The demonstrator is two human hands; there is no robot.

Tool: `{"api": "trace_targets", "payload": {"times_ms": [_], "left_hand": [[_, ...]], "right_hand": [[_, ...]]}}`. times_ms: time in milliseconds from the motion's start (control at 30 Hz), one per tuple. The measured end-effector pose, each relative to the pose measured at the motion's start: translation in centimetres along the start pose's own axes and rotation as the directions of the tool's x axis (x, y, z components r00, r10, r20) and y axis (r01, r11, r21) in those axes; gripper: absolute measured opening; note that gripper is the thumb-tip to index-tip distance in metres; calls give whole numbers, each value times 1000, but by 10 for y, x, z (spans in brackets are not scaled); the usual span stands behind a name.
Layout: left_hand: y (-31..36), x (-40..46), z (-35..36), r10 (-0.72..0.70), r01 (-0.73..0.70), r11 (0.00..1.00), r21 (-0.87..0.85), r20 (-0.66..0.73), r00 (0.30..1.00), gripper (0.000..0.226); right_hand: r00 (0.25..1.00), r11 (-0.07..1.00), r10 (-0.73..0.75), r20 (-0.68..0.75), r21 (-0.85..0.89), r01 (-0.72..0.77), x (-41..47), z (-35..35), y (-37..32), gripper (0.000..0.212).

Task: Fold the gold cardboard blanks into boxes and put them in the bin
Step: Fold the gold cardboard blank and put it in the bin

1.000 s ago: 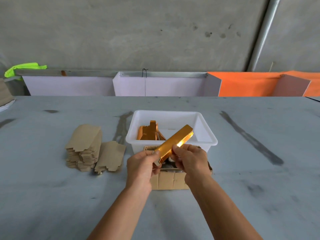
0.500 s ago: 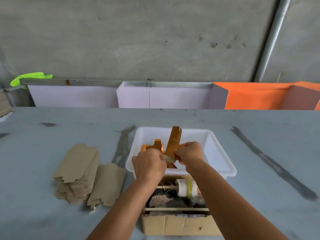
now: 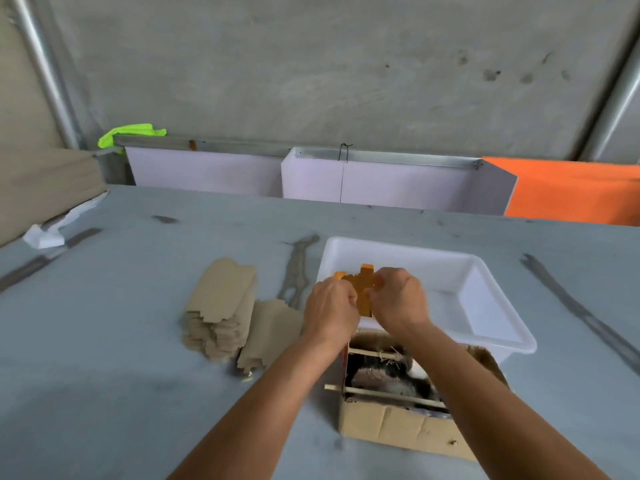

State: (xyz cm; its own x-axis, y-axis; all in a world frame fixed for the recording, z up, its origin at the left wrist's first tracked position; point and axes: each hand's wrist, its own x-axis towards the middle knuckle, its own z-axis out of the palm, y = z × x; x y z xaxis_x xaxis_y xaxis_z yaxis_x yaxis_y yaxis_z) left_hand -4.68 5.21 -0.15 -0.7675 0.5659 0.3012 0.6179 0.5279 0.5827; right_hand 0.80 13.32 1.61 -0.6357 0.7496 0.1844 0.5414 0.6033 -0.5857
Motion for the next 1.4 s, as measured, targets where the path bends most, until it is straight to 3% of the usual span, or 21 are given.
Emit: {"api": "trace_targets", "payload": {"times_ms": [100,200,300,400,533,600,733,800,933,1167,1267,1400], "left_hand": [[-13,-8,-20,-1,-1,992,-129,-15,1000,24],[-32,-12,-40,-123,124,942,-312,24,992,35],[-51,-12,-52,-181,191,891,-412,65,981,37],[-60,-18,-56,-245,232,847,-478,35,969,40],[-66,-25,-55,-325,257,810,-528,-38,945,42],[-69,-30,-57,-341,261,791,-553,-44,939,42],[-79,-35,-58,-355,252,781,-571,-74,932,38],[-83,-37,-58,-376,262,766,-588,-80,923,39],[-88,-43,-59,-400,275,746,-606,-79,913,44],[-95,-50,-61,-440,301,743,-598,-97,893,46],[-90,-56,-62,-425,265,750,-606,-134,895,46],[-83,-72,-75,-367,176,843,-507,-304,879,34]], "right_hand": [[981,982,-178,-72,56,182,-46,4,-27,20],[962,961,-202,-185,151,231,-87,12,-39,15],[981,966,-178,-75,175,189,-120,40,-39,14],[967,974,-224,121,61,218,-133,79,-38,23],[928,919,-350,125,-147,366,-114,116,-48,34],[924,884,-337,180,-278,376,-102,126,-52,40],[863,730,-370,343,-467,499,-102,129,-55,32],[851,684,-430,301,-507,524,-108,125,-58,19],[852,710,-490,184,-483,512,-112,123,-57,38],[849,758,-514,126,-397,518,-127,113,-52,40],[804,734,-595,-19,-419,534,-132,100,-52,15],[747,791,-603,-280,-335,512,-139,71,-55,22]]}}
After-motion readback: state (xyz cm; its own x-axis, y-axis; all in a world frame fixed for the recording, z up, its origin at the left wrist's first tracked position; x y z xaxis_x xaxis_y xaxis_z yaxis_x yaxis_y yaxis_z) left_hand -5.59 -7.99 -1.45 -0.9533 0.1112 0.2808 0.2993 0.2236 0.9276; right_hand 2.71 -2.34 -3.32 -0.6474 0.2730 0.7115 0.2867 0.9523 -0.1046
